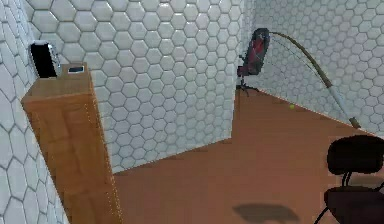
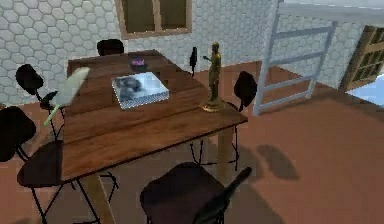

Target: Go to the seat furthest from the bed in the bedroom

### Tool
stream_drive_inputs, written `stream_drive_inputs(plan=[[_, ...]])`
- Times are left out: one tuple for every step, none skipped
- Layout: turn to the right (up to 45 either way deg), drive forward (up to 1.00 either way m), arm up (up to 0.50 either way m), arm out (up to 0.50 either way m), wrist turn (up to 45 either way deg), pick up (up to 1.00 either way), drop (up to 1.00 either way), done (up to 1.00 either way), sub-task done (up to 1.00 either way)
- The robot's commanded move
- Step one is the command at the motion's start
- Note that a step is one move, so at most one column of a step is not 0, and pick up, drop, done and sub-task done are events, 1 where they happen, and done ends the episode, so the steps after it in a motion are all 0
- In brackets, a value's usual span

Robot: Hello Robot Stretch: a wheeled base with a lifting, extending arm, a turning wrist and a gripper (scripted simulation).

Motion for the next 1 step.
stream_drive_inputs(plan=[[0.0,0.35,0.00,0.00,0.0,0.00,0.00,0.00,0.00]])
